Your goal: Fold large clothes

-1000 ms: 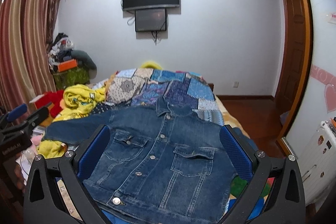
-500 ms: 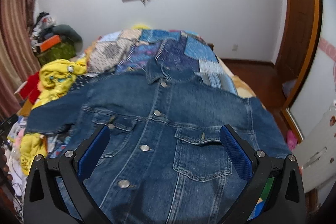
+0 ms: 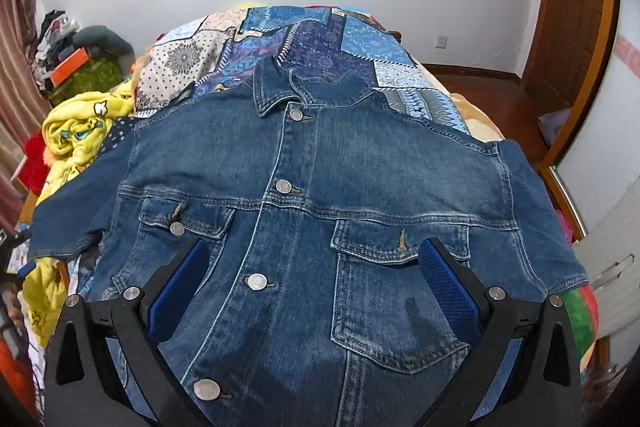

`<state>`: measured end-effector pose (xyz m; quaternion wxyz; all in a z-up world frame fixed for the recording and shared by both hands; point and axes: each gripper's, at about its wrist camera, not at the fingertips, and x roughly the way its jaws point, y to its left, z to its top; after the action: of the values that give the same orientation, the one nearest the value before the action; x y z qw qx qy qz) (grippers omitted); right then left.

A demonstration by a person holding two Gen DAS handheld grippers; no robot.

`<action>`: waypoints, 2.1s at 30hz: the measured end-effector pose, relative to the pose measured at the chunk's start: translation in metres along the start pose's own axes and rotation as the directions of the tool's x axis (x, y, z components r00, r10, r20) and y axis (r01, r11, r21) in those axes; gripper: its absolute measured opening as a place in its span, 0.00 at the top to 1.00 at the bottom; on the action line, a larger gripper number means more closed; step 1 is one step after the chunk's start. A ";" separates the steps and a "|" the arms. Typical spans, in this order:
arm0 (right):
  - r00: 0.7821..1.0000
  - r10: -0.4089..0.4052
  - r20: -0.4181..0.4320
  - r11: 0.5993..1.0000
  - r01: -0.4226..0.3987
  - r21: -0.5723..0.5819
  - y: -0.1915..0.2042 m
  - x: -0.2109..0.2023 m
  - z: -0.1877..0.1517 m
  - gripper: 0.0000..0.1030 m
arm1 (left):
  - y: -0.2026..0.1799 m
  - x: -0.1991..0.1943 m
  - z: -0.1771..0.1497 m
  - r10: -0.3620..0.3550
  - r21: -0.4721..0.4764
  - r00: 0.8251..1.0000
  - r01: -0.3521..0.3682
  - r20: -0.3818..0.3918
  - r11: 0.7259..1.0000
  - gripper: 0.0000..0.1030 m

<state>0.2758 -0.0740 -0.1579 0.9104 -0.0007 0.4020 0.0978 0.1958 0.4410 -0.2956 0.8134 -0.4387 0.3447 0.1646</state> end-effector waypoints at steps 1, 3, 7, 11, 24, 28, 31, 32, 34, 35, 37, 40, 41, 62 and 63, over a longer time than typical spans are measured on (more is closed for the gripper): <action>1.000 -0.001 0.000 1.000 0.001 -0.005 0.001 0.001 0.001 0.00 | 0.003 0.003 0.003 0.022 -0.008 1.000 -0.022 0.011 1.000 0.21; 1.000 -0.012 0.004 1.000 0.012 -0.016 0.003 0.001 0.001 0.00 | 0.010 0.012 0.011 0.085 -0.029 0.996 -0.084 0.030 0.996 0.30; 1.000 -0.023 0.011 0.999 0.023 -0.026 0.004 -0.001 0.002 0.00 | 0.006 0.019 0.019 0.151 -0.012 0.987 -0.151 0.058 0.988 0.43; 1.000 -0.019 0.025 0.999 0.019 -0.026 0.003 -0.006 0.004 0.00 | -0.018 0.008 0.023 0.239 0.058 0.964 -0.247 0.119 0.967 0.75; 0.997 -0.019 0.080 1.000 0.021 -0.016 -0.011 -0.029 0.001 0.00 | -0.163 -0.063 0.043 0.135 0.289 0.926 -0.245 0.352 0.926 0.90; 0.995 -0.019 0.100 1.000 0.019 0.001 -0.020 -0.033 0.000 0.00 | -0.236 -0.075 0.032 0.021 0.394 0.925 -0.183 0.380 0.901 0.90; 0.994 -0.020 0.110 1.000 0.021 -0.008 -0.026 -0.035 -0.002 0.00 | -0.291 -0.078 0.015 -0.079 0.482 0.933 -0.108 0.351 0.869 0.90; 0.993 -0.027 0.114 1.000 0.029 -0.013 -0.028 -0.035 -0.003 0.00 | -0.309 -0.076 0.006 -0.111 0.512 0.936 -0.081 0.333 0.855 0.90; 0.992 -0.045 0.121 0.999 0.048 -0.022 -0.034 -0.036 -0.004 0.00 | -0.343 -0.070 -0.012 -0.165 0.568 0.944 -0.028 0.285 0.823 0.90; 0.990 -0.057 0.127 0.998 0.060 -0.023 -0.038 -0.036 -0.005 0.00 | -0.356 -0.067 -0.021 -0.183 0.591 0.947 -0.008 0.264 0.807 0.90; 0.989 -0.069 0.130 0.997 0.071 -0.012 -0.047 -0.035 -0.006 0.00 | -0.389 -0.053 -0.047 -0.218 0.647 0.955 0.037 0.202 0.761 0.90; 0.990 -0.077 0.120 0.997 0.075 0.022 -0.067 -0.033 -0.005 0.00 | -0.425 -0.026 -0.091 -0.234 0.719 0.966 0.085 0.110 0.690 0.90; 0.990 -0.078 0.118 0.997 0.075 0.032 -0.071 -0.033 -0.006 0.00 | -0.434 -0.016 -0.109 -0.230 0.740 0.970 0.100 0.075 0.665 0.90; 0.995 -0.096 0.033 0.995 0.095 0.016 -0.107 -0.028 -0.014 0.00 | -0.419 0.062 -0.282 0.096 0.894 0.950 0.243 -0.299 0.377 0.39; 0.996 -0.084 0.038 0.996 0.084 0.005 -0.102 -0.028 -0.011 0.00 | -0.417 0.052 -0.275 0.086 0.899 0.958 0.221 -0.272 0.378 0.38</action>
<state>0.2677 -0.1797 -0.1524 0.9212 -0.0143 0.3843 0.0588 0.3563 -0.0220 -0.1859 0.8689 0.0566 0.4680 -0.1512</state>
